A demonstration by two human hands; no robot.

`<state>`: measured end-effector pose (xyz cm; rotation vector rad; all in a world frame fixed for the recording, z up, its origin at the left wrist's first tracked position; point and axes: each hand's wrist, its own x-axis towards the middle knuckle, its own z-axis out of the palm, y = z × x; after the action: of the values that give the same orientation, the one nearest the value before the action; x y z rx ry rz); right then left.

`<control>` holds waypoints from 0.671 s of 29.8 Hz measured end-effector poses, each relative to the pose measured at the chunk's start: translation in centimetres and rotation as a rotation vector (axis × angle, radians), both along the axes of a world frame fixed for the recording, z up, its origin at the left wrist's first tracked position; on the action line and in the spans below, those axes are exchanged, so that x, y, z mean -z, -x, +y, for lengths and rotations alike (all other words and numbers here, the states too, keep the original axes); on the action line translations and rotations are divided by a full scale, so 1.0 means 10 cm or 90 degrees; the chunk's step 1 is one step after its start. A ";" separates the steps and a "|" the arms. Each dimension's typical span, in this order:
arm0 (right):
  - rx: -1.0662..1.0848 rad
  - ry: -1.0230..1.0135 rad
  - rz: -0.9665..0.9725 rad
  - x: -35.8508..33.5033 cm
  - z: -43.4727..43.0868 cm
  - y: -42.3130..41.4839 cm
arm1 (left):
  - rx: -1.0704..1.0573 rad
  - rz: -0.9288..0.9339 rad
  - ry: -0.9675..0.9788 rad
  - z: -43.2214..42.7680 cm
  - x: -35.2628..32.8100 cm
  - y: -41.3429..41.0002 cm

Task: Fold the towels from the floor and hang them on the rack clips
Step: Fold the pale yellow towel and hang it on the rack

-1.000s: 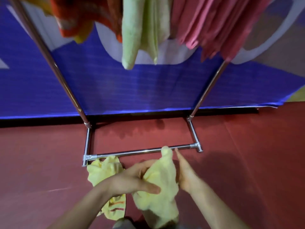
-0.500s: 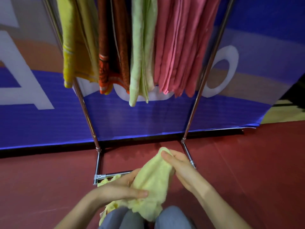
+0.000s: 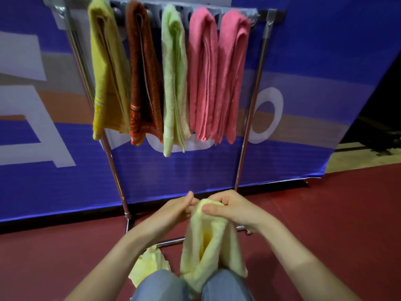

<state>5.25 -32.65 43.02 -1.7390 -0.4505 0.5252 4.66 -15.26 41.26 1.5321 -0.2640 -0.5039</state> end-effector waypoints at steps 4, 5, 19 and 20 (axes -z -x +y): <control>-0.022 0.016 0.046 0.01 -0.08 0.06 | 0.011 -0.083 -0.001 0.03 -0.12 0.09; -0.030 0.017 0.059 0.02 -0.11 0.10 | 0.009 -0.095 0.001 0.05 -0.17 0.12; -0.003 -0.107 0.125 0.01 -0.42 0.15 | -0.096 -0.160 -0.032 0.43 -0.62 0.23; -0.010 -0.109 0.122 -0.05 -0.44 0.15 | -0.105 -0.169 -0.029 0.48 -0.63 0.23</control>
<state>3.75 -37.06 43.47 -1.5063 -0.3617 0.6400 2.39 -10.48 47.58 1.6497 -0.3291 -0.1761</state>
